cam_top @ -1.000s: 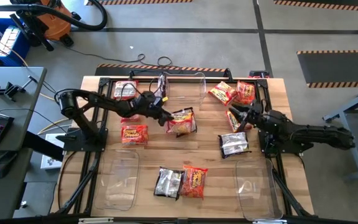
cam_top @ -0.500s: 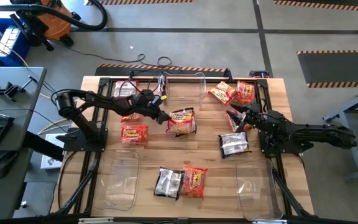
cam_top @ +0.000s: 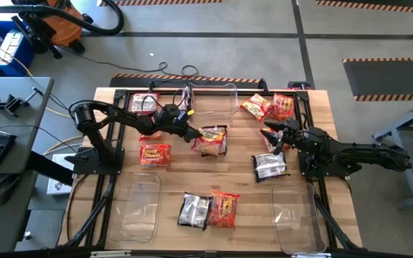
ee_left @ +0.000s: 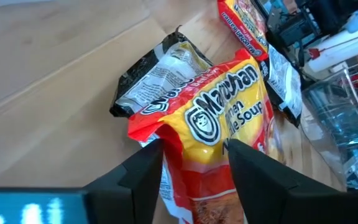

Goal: Sort Maruchan noodles
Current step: Put the bottom red noodle pack into the bottom right transparent bin

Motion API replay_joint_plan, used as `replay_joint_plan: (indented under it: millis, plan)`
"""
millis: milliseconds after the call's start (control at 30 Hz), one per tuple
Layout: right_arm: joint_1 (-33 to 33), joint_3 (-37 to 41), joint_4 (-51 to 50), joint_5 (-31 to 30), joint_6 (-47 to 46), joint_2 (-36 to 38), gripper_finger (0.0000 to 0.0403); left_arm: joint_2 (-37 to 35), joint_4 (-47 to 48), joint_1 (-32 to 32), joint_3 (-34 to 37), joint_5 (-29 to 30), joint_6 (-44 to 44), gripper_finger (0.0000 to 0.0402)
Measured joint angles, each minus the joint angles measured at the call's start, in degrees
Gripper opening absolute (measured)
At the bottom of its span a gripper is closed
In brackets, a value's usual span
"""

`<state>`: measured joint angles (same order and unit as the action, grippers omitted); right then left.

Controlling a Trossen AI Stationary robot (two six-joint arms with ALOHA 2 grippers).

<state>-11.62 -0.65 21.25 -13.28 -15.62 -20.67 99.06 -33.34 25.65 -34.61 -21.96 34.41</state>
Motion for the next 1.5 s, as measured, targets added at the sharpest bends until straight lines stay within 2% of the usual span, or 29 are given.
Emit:
replay_joint_plan:
  millis: [333,500,667,833,1133,1233,1500]
  plan:
    - [0.00,0.01,0.03,0.00,-2.27,0.00,0.0214,0.03,-1.89,-2.21,0.00,-0.02,-6.07,0.0068]
    - [0.00,-0.79,-1.20,3.30,-4.56,-0.06,0.0238,0.03,-7.28,-3.77,0.02,-2.54,-10.92,0.0011]
    - [0.02,-6.44,-7.65,7.85,-8.03,-3.68,0.0275,0.05,-13.56,-5.42,0.02,-3.06,-11.70,0.0004]
    - [0.00,-14.09,-11.31,9.25,-7.67,-13.08,0.0288,0.05,-13.70,-7.21,-1.68,-3.02,-14.14,0.0001]
    - [0.00,-26.13,-11.62,14.29,-8.37,-37.56,0.0288,0.05,-13.70,-9.81,-4.99,-2.93,-17.44,0.0000]
    - [0.00,-29.21,-9.47,17.60,-8.37,-44.60,0.0288,0.05,-13.79,-10.33,-5.27,-2.88,-18.93,0.0000]
    - [0.00,-34.94,-5.65,22.46,-8.64,-58.17,0.0288,0.05,-14.26,-10.47,-5.27,-2.78,-21.32,0.0000]
